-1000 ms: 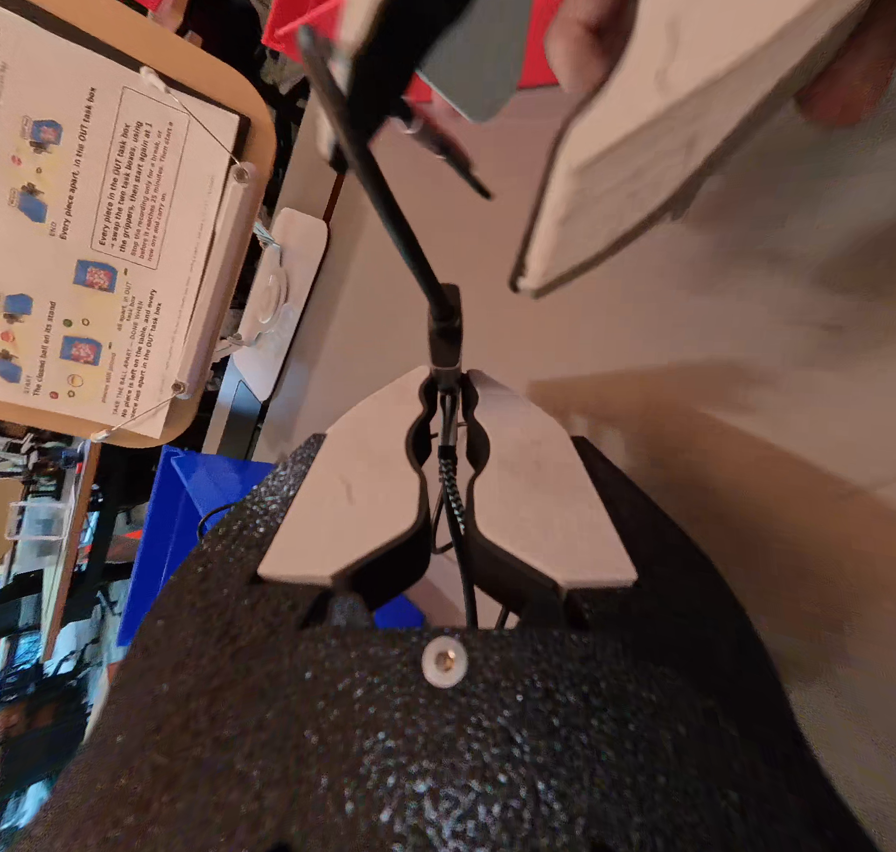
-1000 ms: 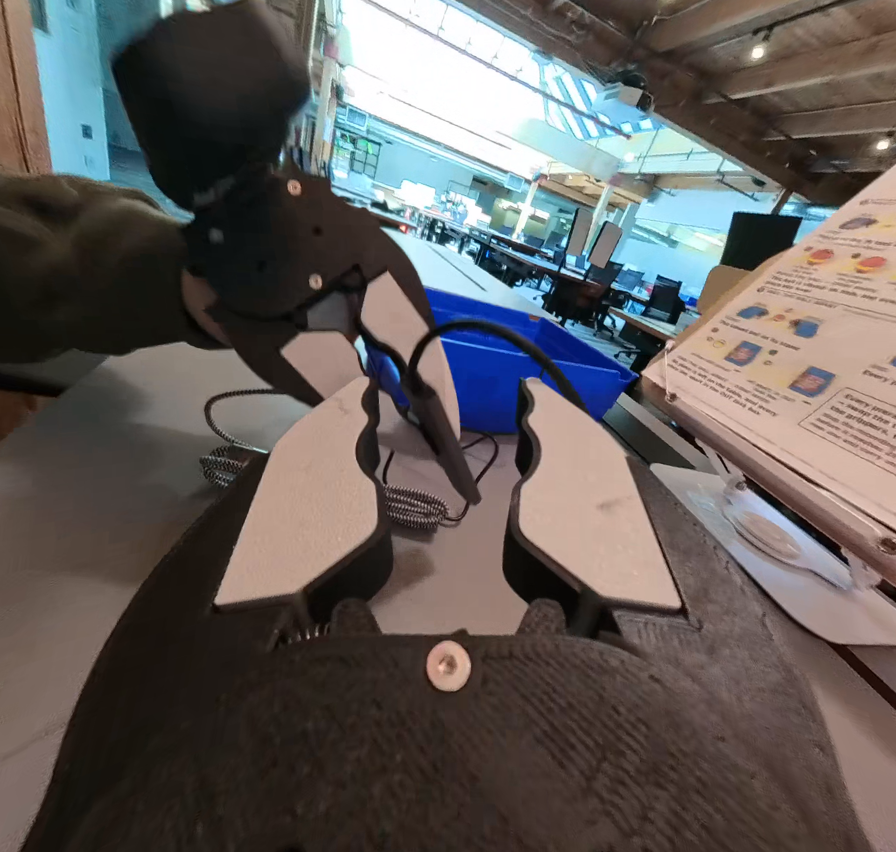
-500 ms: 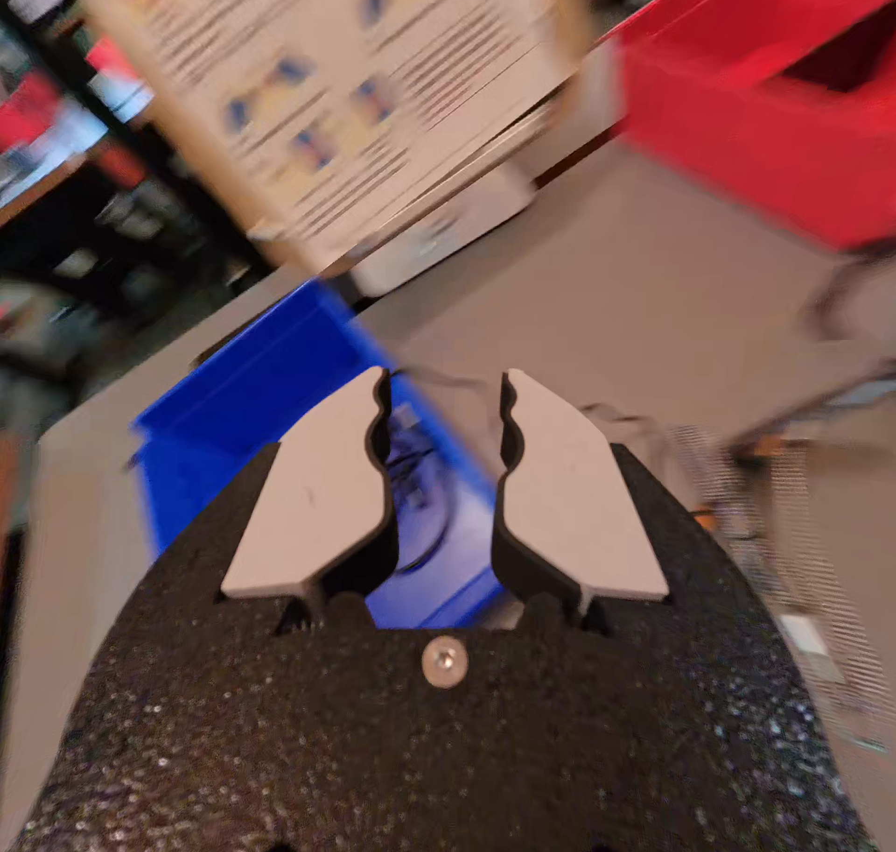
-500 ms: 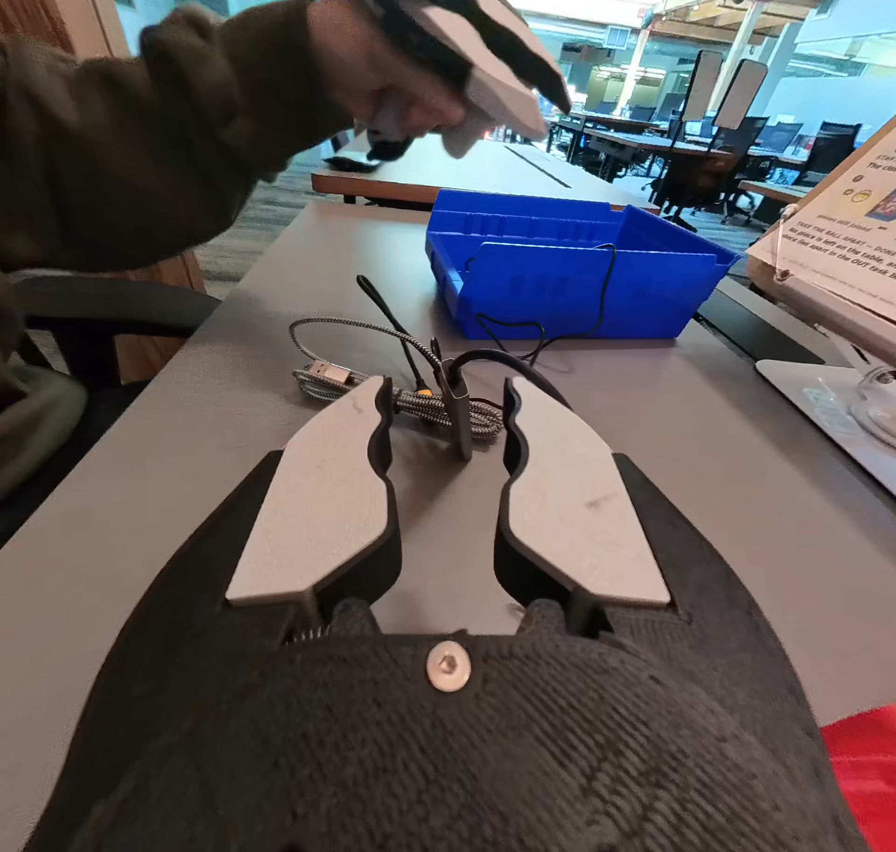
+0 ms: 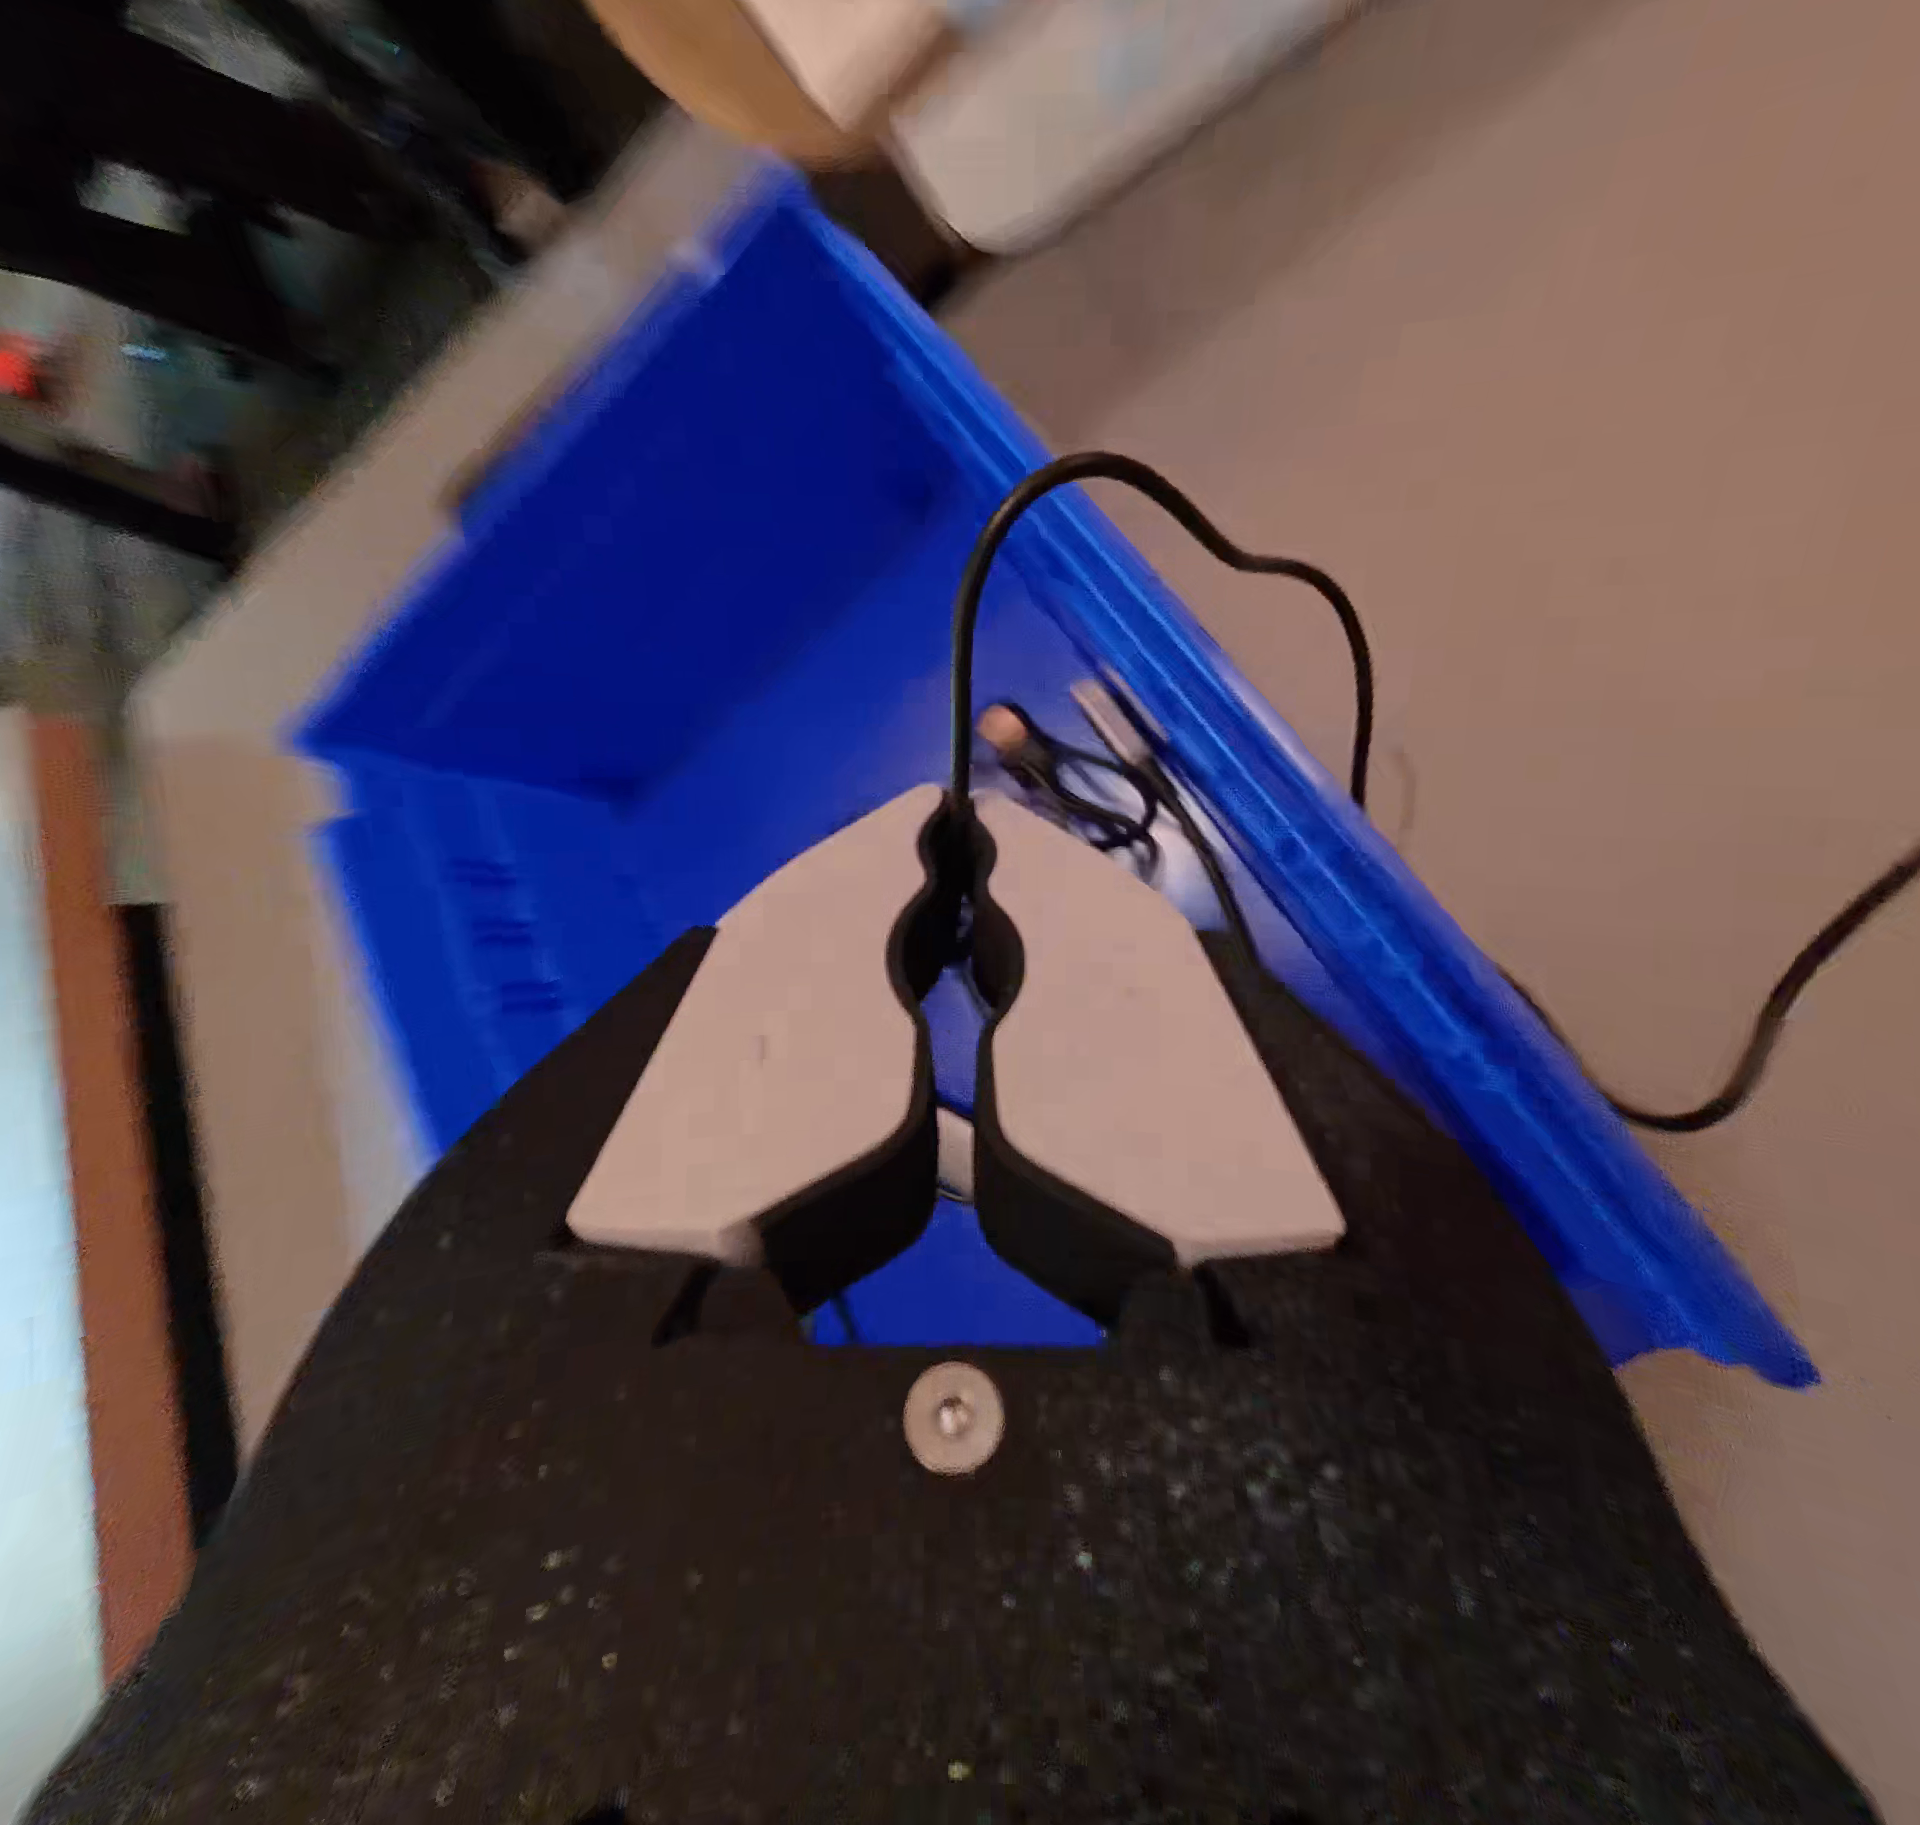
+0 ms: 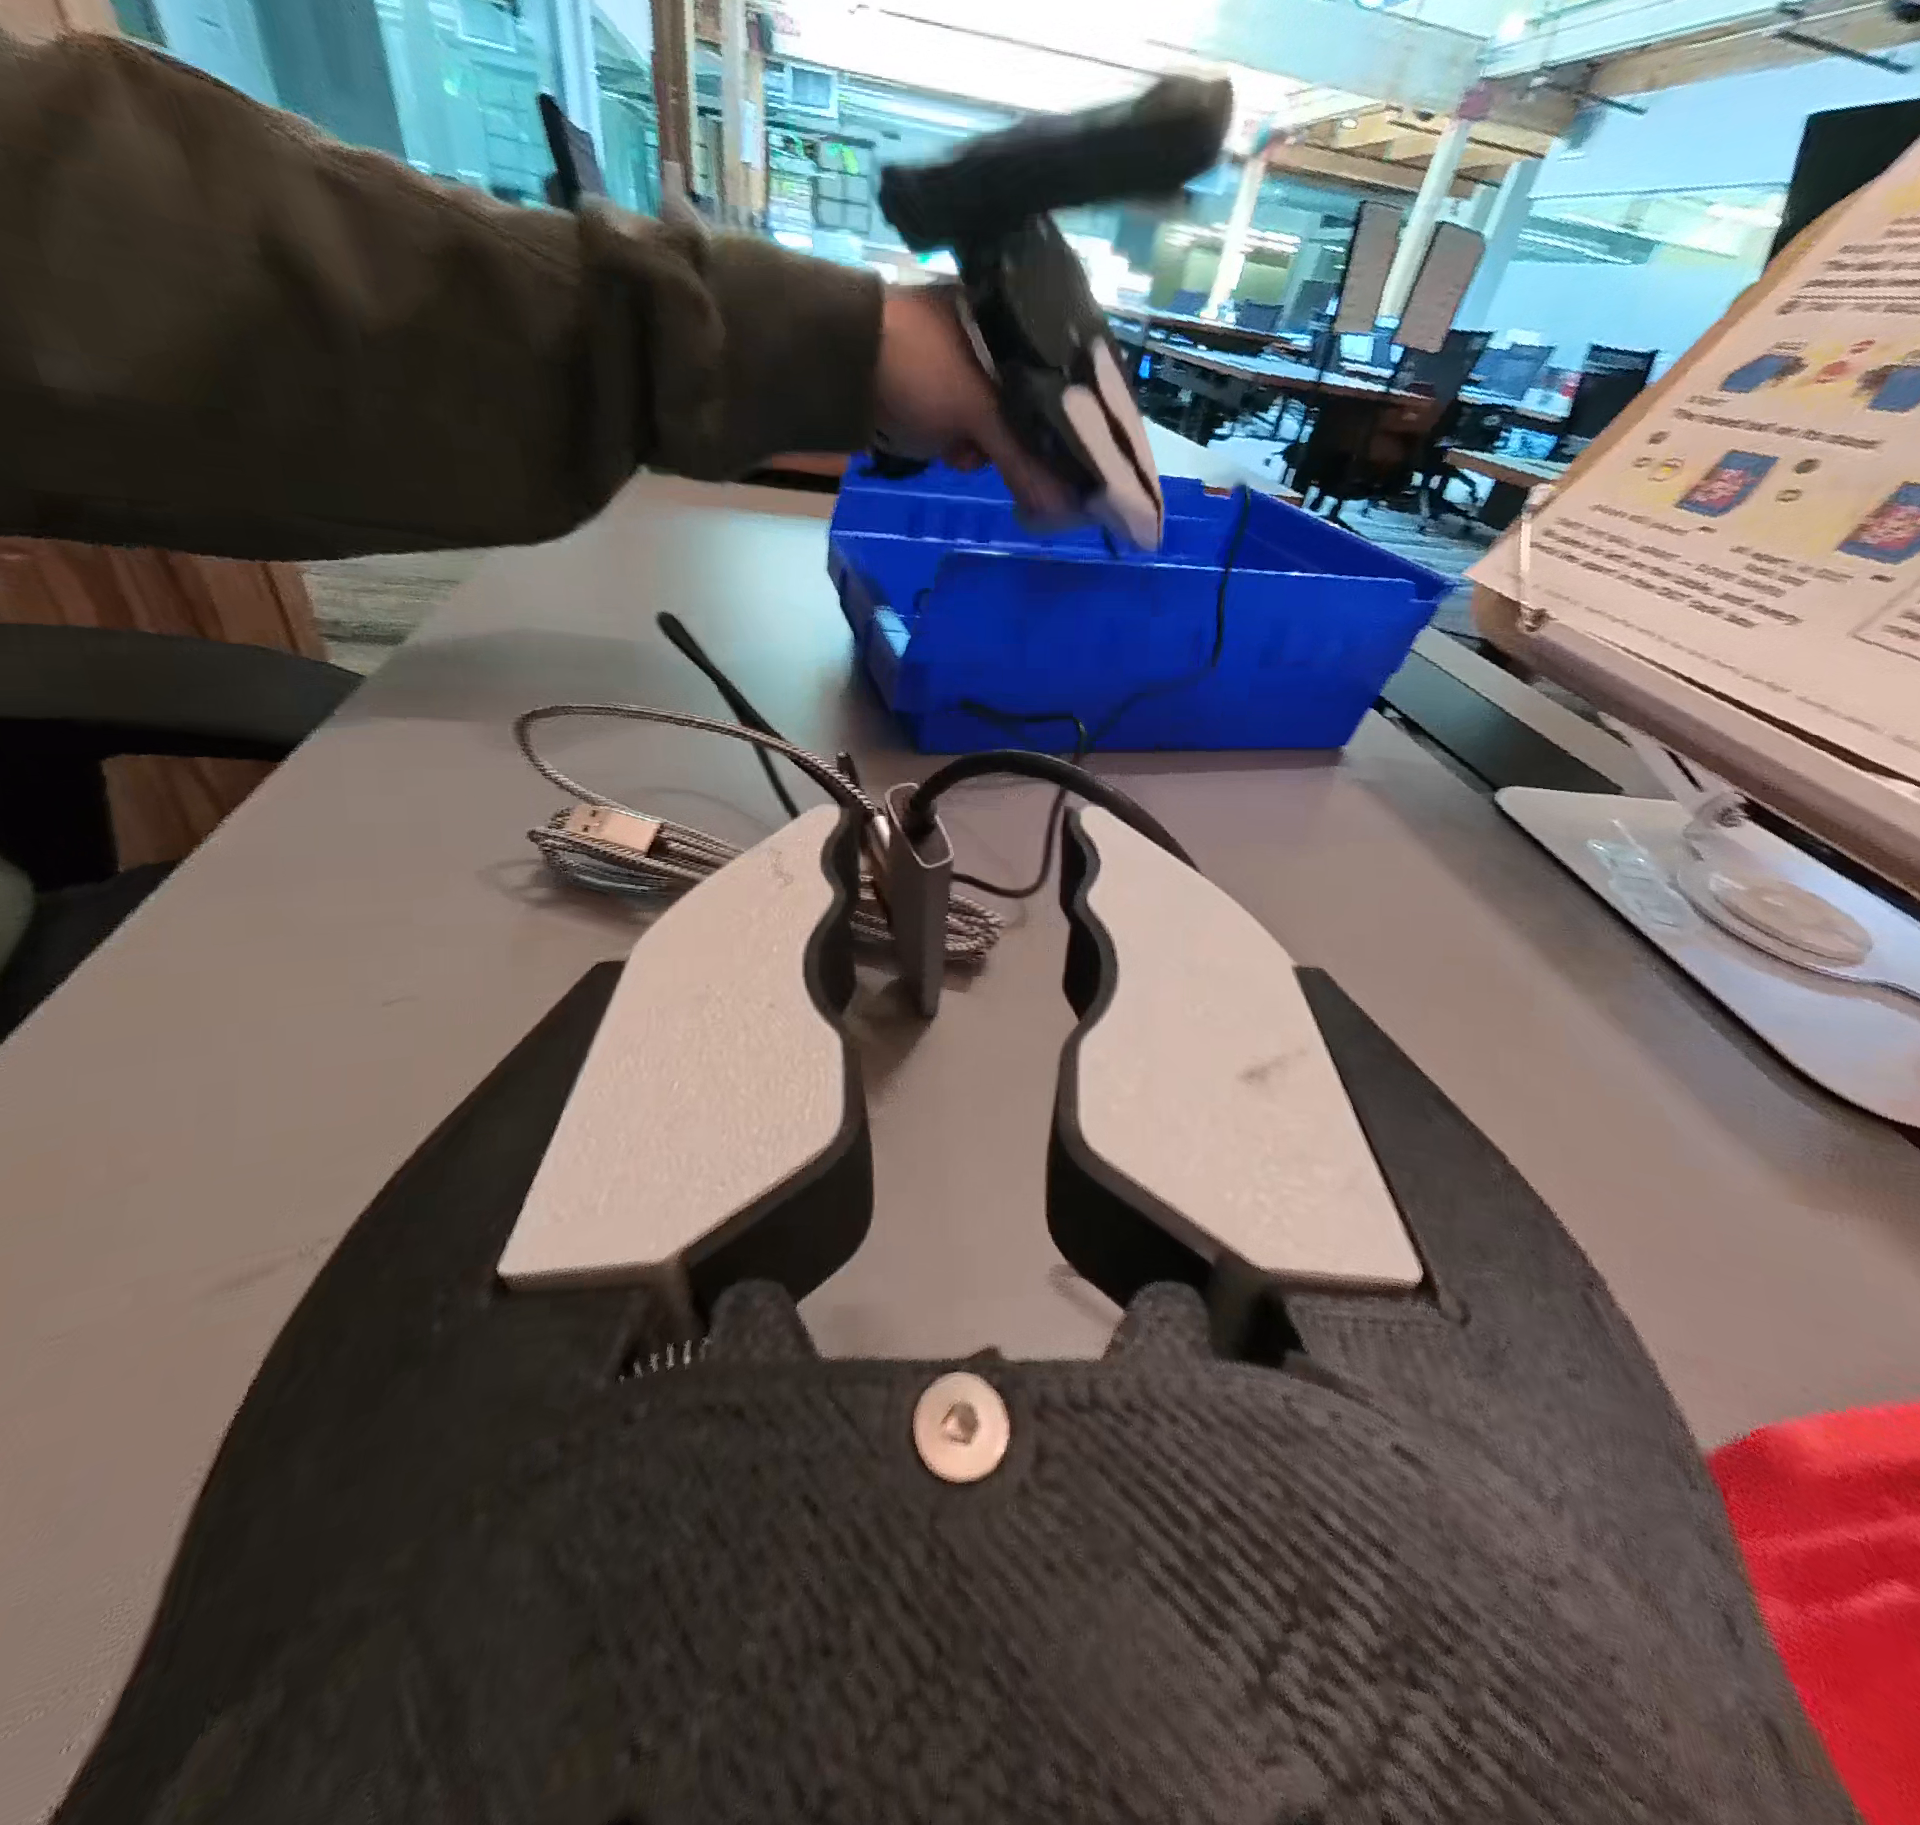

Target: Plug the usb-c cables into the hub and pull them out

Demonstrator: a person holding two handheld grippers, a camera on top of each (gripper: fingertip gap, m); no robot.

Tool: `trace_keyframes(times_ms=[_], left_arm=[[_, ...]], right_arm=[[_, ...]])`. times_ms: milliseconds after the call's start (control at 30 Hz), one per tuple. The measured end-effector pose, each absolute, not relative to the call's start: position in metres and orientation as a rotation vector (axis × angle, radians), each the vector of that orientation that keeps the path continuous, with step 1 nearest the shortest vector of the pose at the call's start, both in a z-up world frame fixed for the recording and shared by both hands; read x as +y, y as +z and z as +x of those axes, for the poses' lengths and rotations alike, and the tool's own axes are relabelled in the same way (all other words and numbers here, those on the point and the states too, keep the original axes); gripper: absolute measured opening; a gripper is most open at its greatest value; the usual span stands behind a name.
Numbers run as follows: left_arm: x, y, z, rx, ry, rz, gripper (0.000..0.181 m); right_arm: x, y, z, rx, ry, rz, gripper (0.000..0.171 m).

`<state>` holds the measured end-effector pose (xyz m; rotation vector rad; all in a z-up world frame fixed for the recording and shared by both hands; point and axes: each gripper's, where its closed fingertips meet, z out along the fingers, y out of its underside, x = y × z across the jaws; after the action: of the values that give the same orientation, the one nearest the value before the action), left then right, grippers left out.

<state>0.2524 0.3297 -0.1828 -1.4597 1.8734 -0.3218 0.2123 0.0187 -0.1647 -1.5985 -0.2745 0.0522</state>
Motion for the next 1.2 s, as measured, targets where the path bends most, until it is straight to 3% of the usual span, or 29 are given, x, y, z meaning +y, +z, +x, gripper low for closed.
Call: trace_keyframes(times_ms=[33,133,300,400,467,600,800,1000,1100,1200], left_arm=[[0.335,-0.156,0.254,1.776,-0.326,-1.438,0.000],[0.326,-0.063,0.252,1.567,-0.411,-1.298,0.000],[0.244,0.066,0.233,1.470,-0.618,-0.991,0.000],[0.189,0.120,0.214,1.416,-0.673,-0.782,0.000],[0.162,0.129,0.210,1.466,-0.668,-0.709,0.000],[0.146,0.094,0.223,1.604,-0.656,-0.726,0.000],[0.173,-0.038,0.245,1.881,-0.518,-0.925,0.000],[0.182,-0.150,0.217,2.279,-0.407,-1.029,0.005],[0.177,-0.171,0.194,2.440,-0.409,-1.055,0.036],[0.166,-0.167,0.165,2.544,-0.484,-1.218,0.049]], right_arm=[[0.019,-0.165,0.217,-0.259,0.026,-1.603,0.035],[0.022,-0.166,0.222,-0.231,-0.014,-1.616,0.035],[0.026,-0.170,0.224,-0.232,-0.047,-1.625,0.035],[0.025,-0.167,0.228,-0.215,-0.073,-1.613,0.035],[0.024,-0.167,0.231,-0.195,-0.070,-1.611,0.034],[0.023,-0.167,0.237,-0.159,-0.070,-1.614,0.035],[0.021,-0.169,0.241,-0.128,-0.059,-1.629,0.035],[0.019,-0.173,0.239,-0.128,-0.018,-1.669,0.036],[0.021,-0.178,0.235,-0.143,-0.002,-1.697,0.038],[0.022,-0.185,0.229,-0.166,0.037,-1.737,0.040]])
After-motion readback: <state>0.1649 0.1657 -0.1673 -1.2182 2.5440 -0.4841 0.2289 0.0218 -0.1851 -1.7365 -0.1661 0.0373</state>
